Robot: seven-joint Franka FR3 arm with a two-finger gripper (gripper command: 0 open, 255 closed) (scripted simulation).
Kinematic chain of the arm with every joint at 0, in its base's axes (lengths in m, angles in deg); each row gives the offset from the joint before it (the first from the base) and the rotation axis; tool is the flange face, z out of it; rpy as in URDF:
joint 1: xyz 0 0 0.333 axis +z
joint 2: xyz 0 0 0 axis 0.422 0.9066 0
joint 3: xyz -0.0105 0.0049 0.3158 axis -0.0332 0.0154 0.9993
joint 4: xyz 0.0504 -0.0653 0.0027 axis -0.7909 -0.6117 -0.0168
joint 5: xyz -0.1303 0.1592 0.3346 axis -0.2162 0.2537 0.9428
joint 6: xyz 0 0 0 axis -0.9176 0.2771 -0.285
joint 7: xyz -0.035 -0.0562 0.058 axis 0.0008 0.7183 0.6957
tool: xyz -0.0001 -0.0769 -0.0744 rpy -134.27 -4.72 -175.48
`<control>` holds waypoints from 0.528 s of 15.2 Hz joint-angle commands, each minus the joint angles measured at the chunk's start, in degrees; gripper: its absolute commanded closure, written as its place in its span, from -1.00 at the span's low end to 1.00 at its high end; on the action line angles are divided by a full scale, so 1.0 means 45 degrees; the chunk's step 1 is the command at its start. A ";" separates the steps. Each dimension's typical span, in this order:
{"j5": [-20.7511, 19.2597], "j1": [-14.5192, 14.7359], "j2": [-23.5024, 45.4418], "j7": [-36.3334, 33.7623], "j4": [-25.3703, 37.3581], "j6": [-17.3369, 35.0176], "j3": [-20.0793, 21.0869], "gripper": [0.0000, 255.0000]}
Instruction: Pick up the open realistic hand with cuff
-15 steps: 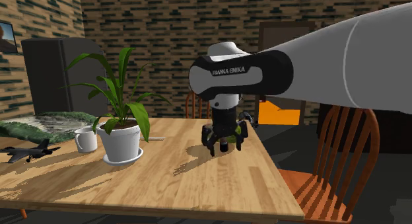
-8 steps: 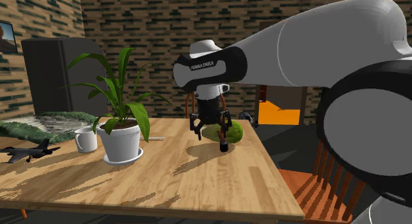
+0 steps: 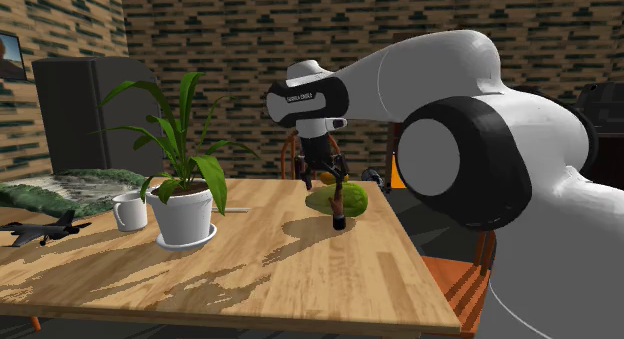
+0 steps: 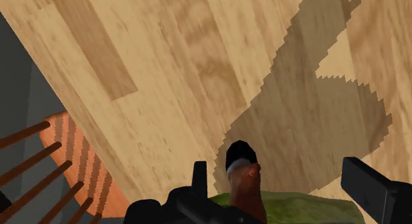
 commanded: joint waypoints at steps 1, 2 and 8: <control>-0.0312 -0.0359 0.1059 -0.0972 0.1308 -0.0472 -0.0281 -1.00; -0.0440 -0.0312 0.1519 -0.1401 0.1973 -0.0709 -0.0450 -1.00; -0.0418 -0.0100 0.1280 -0.1603 0.0645 0.0366 -0.0732 -1.00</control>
